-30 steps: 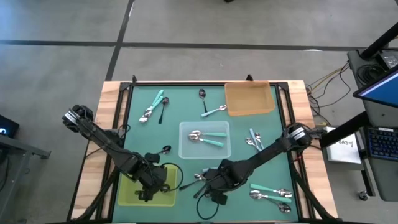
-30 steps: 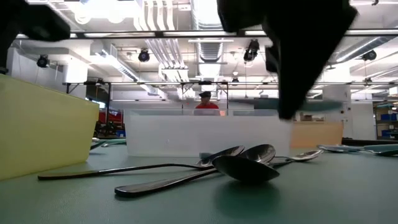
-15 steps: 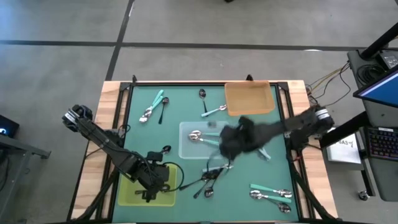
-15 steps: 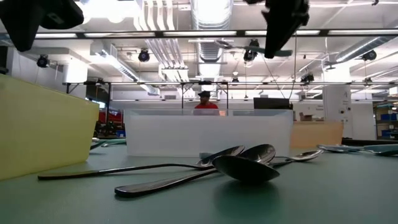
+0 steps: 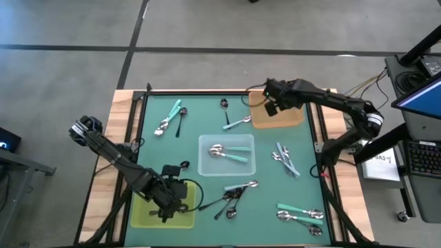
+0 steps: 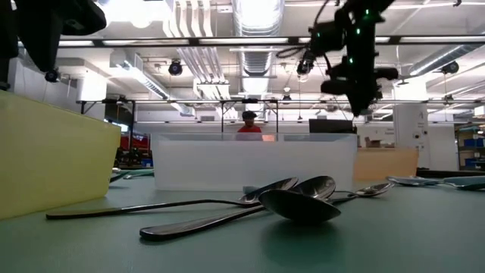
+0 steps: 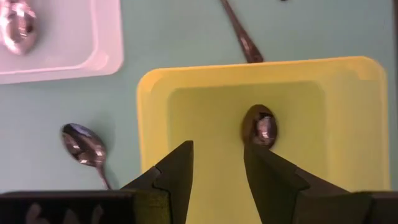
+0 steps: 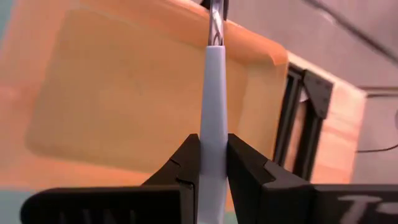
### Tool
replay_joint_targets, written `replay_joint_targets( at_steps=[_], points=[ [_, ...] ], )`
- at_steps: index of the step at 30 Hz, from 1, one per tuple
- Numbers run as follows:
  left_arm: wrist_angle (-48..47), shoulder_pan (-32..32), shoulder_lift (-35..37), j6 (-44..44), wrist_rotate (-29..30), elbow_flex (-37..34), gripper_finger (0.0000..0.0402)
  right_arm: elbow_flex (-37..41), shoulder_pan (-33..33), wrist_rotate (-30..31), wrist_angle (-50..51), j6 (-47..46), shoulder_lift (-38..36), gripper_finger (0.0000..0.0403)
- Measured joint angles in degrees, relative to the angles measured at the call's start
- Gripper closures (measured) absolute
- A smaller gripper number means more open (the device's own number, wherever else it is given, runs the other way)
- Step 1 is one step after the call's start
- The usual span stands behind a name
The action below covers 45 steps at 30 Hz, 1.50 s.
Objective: Sort silverware by color (type)
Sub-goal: Put the purple spoon into the orange bin, then put the black spoon into the yellow bin
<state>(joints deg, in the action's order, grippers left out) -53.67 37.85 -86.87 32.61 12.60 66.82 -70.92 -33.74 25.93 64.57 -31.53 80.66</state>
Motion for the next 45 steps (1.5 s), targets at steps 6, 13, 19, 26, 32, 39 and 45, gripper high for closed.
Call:
replay_joint_targets(
  at_steps=[6,13,19,26,32,39,45],
  points=[
    [-2.29,0.00,-0.02,-0.04,1.97,-0.21,0.0274,4.18,-3.43,-0.91,-6.91,4.56,1.61,0.0314],
    [-2.91,0.00,-0.04,1.16,2.40,-0.21,0.0274,4.58,-2.58,-2.89,-5.46,5.27,0.72,0.0248],
    [-2.83,0.00,-0.04,4.71,4.44,-0.21,0.0274,4.58,5.19,-17.45,-5.45,2.84,-1.21,0.0250],
    [-1.22,0.11,-0.09,7.20,5.24,-0.22,0.0274,4.60,28.90,-15.17,-8.27,-2.41,-1.80,0.0252],
    [14.73,-0.07,-0.28,2.86,6.41,-2.26,0.0274,4.62,46.00,-5.67,-9.09,-12.96,-1.79,0.0252],
    [24.34,-1.65,-5.69,-1.93,6.49,-1.68,0.0274,4.62,57.62,-3.10,-9.58,-23.59,-1.79,0.0253],
    [23.46,-3.80,-14.59,-3.75,6.41,2.28,0.0274,4.62,61.32,-2.75,-9.64,-27.03,-1.79,0.0254]
  ],
)
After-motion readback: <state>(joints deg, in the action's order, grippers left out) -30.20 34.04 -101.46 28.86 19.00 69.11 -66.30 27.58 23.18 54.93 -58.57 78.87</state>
